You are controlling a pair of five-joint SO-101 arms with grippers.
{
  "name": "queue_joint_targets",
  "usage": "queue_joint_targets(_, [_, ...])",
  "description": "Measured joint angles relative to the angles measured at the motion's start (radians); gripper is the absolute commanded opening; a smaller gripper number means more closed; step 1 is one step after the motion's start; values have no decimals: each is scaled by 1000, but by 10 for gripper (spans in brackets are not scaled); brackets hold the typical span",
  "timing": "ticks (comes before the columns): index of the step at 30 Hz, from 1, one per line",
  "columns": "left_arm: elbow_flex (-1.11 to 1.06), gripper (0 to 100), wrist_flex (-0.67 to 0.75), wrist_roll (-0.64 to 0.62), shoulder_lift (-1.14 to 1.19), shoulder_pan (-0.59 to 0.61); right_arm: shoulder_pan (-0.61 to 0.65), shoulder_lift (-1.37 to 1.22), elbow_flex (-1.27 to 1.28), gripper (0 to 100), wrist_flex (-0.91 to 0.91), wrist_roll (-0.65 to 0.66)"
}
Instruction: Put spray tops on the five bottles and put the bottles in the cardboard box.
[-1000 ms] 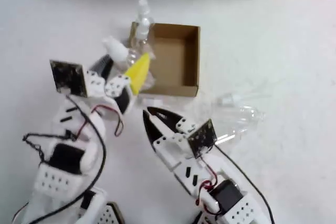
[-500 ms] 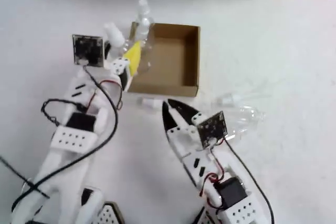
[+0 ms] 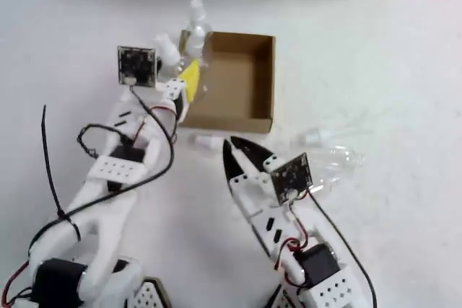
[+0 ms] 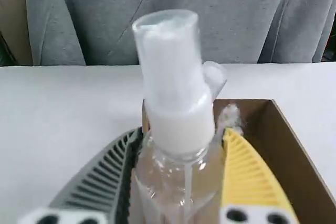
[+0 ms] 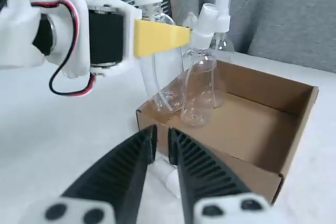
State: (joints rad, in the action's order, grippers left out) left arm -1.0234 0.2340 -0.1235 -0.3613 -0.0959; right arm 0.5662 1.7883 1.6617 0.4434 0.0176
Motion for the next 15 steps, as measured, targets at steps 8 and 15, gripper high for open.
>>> queue_joint_targets(8, [0, 72, 3, 9, 17, -41, 0, 0, 0, 15, 0, 0])
queue_joint_targets(15, [-2, 72, 3, 9, 17, -40, -2, 0, 0, 15, 0, 0])
